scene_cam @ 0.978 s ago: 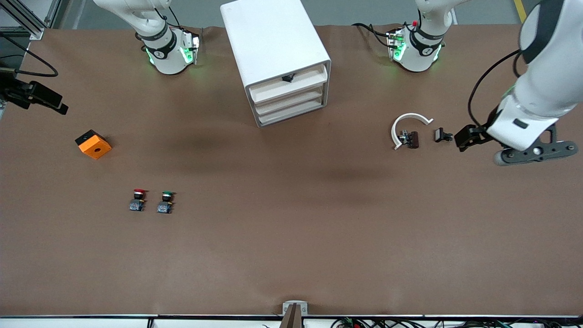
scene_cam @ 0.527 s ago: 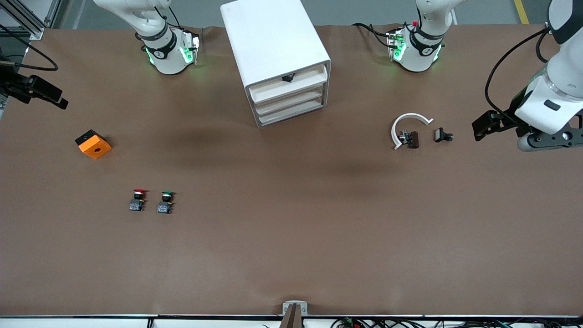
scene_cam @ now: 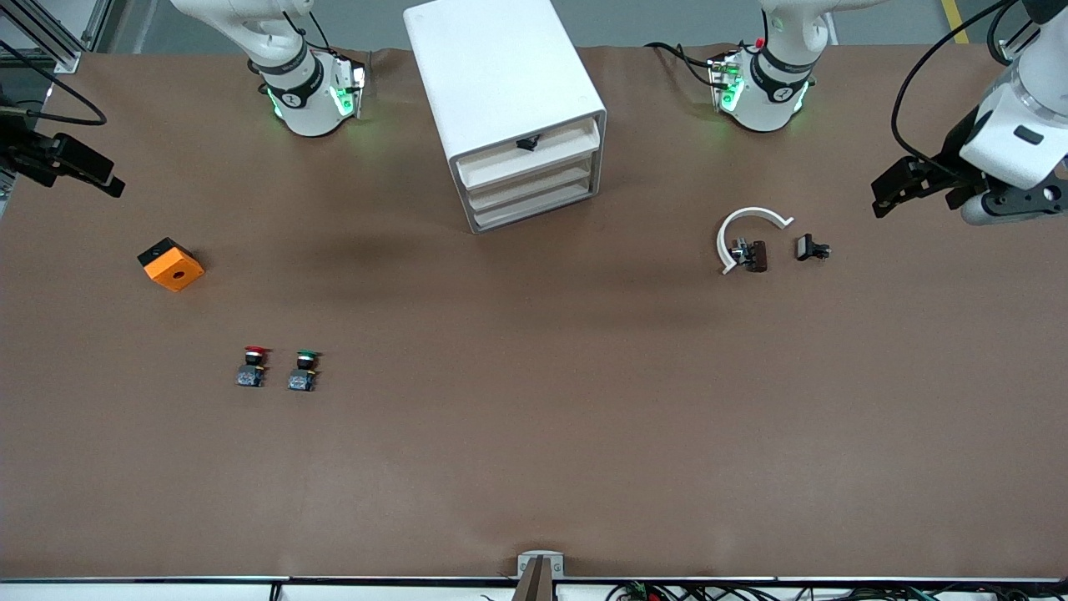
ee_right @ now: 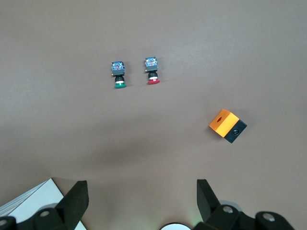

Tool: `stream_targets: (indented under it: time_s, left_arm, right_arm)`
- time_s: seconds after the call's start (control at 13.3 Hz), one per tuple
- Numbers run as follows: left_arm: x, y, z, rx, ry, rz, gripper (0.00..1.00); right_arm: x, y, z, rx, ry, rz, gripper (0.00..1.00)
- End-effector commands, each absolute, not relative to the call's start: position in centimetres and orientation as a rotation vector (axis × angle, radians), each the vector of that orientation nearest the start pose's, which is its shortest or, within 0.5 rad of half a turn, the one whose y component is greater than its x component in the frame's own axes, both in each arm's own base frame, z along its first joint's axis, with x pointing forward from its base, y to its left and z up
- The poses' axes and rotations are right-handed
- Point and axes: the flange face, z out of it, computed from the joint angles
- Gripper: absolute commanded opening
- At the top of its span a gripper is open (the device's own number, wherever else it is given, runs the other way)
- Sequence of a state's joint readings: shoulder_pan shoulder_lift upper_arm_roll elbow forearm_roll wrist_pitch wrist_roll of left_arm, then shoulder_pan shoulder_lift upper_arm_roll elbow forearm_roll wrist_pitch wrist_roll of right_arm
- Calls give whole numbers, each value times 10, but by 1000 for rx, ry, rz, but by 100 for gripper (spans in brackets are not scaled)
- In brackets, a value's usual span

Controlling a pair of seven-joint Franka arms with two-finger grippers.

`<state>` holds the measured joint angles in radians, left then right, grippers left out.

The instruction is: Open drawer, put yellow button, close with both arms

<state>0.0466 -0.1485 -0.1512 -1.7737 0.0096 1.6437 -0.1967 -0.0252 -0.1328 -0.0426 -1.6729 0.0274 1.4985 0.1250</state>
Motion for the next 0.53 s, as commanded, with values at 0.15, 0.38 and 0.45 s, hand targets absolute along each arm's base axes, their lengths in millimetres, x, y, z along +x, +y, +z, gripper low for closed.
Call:
stream_targets:
  time_s: [0.15,0.38,0.45]
  left_arm:
    - [479,-56,621,-3135,-99,-73,100]
    - [476,-66,628,-3124,-42,-53,100]
    - [475,-66,633,-3123,-8,-60,100]
  right_arm:
    - [497,-31,642,-3079,314,43,100]
    - [497,-34,641,-3078,319,48,100]
    - [497,-34,641,-3079,307,47,100]
